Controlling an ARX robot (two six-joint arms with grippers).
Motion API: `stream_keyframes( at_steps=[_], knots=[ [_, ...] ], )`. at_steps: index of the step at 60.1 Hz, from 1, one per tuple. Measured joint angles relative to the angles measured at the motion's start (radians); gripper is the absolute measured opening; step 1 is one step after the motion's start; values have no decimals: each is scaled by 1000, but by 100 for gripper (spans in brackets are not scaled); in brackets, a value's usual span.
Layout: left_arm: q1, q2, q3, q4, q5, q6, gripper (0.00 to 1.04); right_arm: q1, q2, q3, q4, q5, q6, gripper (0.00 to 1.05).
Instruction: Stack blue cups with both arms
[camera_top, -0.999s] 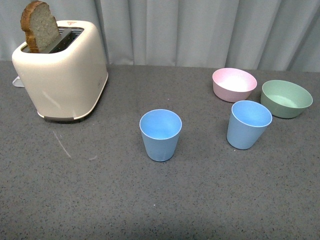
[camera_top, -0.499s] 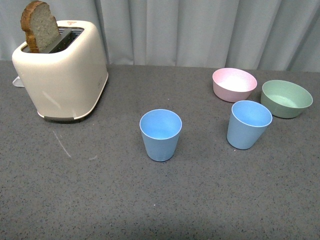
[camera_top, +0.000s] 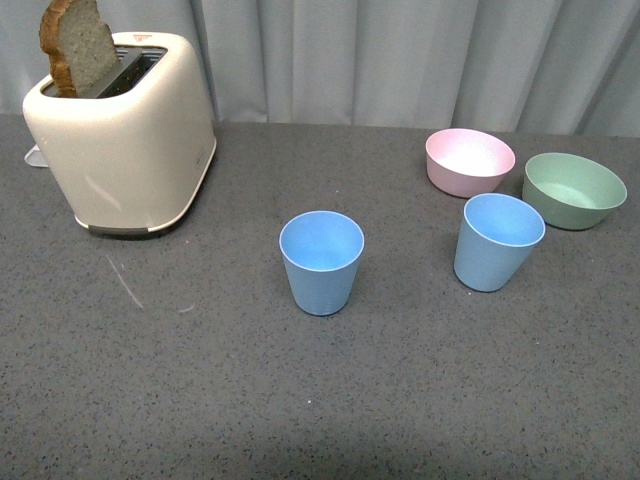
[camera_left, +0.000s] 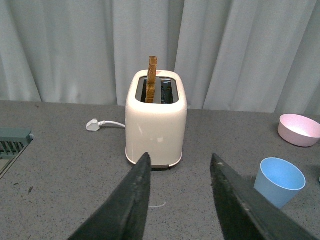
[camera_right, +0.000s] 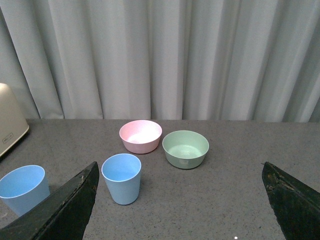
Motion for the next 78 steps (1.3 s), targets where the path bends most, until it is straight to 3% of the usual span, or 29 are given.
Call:
stream_keyframes(
  at_steps=[9,19,27,34,52,78],
  knots=[
    [0,0,0,0,0,0,69,0,6,0,10,0,-25,95],
    [0,0,0,0,0,0,100,-17,335,27,243,-21,-227,95],
    [0,0,0,0,0,2,98,-29,719,131,428,-22,-227,95],
    [0,0,0,0,0,2,98,-28,1019,248,471,-11,-192,95],
    [0,0,0,0,0,2,98,11,1605,618,315,-17,7,95],
    [0,0,0,0,0,2,98,71,1951,990,97,-8,199,95]
  ],
)
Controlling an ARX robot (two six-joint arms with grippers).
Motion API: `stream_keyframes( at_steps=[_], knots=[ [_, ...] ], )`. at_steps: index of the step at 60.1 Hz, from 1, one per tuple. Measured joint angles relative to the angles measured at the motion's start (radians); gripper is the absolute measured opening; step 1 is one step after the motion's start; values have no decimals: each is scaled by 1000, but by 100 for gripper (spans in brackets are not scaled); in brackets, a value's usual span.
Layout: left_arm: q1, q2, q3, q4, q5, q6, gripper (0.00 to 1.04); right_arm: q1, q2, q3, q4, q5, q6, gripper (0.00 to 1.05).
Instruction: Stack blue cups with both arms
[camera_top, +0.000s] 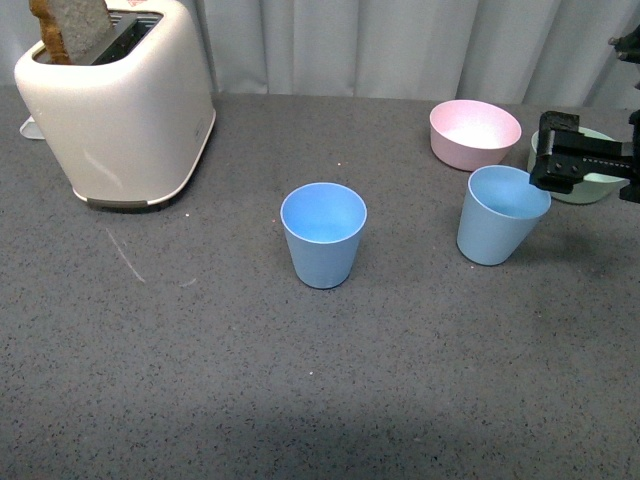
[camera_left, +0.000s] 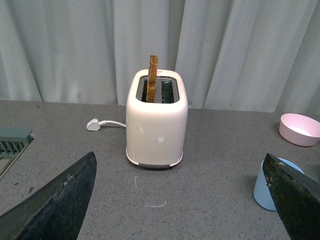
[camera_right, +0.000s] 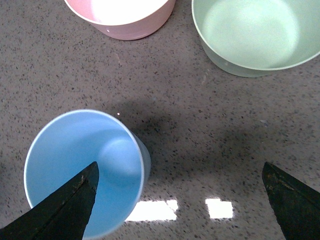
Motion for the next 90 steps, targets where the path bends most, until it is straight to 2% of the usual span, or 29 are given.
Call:
stream_keyframes(
  at_steps=[13,39,46,49,68,76,90],
  knots=[
    [0,0,0,0,0,0,98,32,89,116,-91,-4,82,94],
    [0,0,0,0,0,0,98,53,142,161,-170,4,139,31],
    [0,0,0,0,0,0,98,43,142,162,-176,-13,149,6],
    [0,0,0,0,0,0,98,38,141,163,-183,-28,151,1],
    [0,0,0,0,0,0,98,44,27,163,-247,-177,174,1],
    [0,0,0,0,0,0,98,95,-37,171,-265,-251,190,1],
    [0,0,0,0,0,0,98,219,-72,189,-275,-289,218,1]
  ],
)
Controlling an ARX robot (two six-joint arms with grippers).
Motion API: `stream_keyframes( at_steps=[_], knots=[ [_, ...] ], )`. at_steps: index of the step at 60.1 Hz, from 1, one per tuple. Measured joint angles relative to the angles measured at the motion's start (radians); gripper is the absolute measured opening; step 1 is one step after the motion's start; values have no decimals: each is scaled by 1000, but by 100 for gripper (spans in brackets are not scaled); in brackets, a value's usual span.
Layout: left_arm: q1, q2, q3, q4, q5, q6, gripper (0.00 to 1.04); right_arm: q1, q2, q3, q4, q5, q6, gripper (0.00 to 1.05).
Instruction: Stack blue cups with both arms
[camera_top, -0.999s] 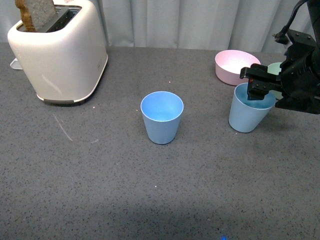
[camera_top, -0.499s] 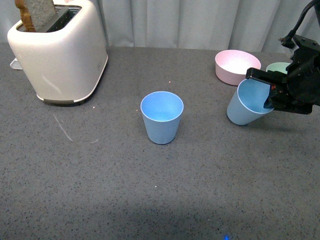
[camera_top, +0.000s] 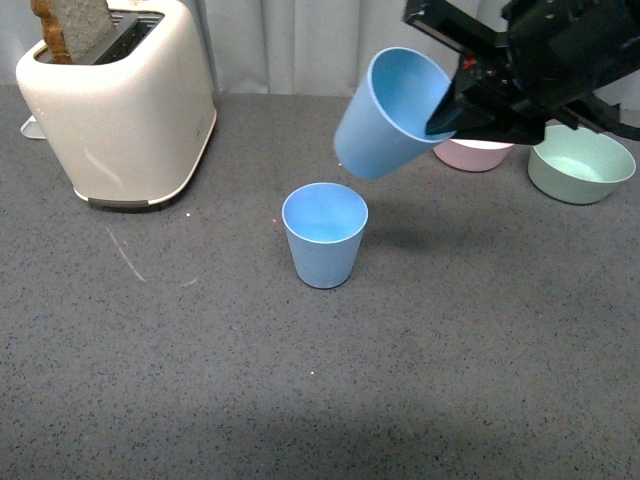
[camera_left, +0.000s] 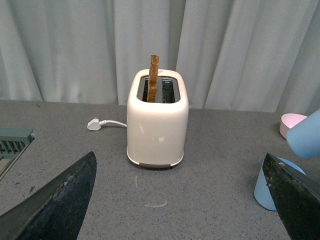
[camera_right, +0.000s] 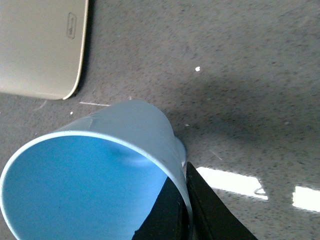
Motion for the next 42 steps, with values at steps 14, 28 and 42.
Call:
stream_keyframes(
  at_steps=[14,28,42],
  knots=[
    [0,0,0,0,0,0,98,62,3,7,-8,8,17,1],
    [0,0,0,0,0,0,98,85,11,15,-32,24,16,1],
    [0,0,0,0,0,0,98,89,26,19,-50,34,17,1]
  ],
)
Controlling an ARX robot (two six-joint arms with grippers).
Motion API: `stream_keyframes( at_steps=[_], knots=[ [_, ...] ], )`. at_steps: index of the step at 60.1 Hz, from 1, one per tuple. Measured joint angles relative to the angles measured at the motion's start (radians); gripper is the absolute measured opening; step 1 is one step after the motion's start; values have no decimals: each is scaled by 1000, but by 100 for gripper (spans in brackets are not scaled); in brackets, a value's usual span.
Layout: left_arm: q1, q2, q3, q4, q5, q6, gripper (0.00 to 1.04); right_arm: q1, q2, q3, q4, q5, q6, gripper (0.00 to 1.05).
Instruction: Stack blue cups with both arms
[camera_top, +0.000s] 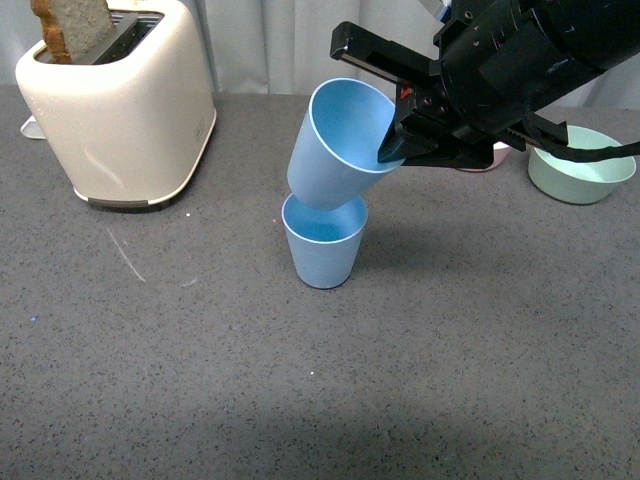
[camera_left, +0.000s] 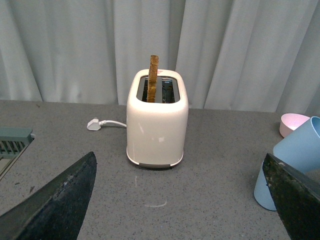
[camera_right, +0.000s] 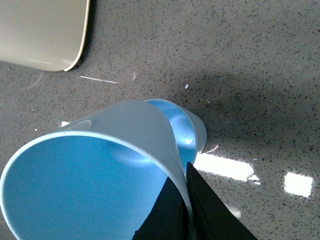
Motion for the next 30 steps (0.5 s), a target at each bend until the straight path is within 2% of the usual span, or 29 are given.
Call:
stream_keyframes(
  at_steps=[13,15,30],
  knots=[
    [0,0,0,0,0,0,98,1,0,0,1,0,3,1],
    [0,0,0,0,0,0,98,2,1,0,1,0,3,4],
    [0,0,0,0,0,0,98,0,0,0,25,21,-3,47]
  ],
)
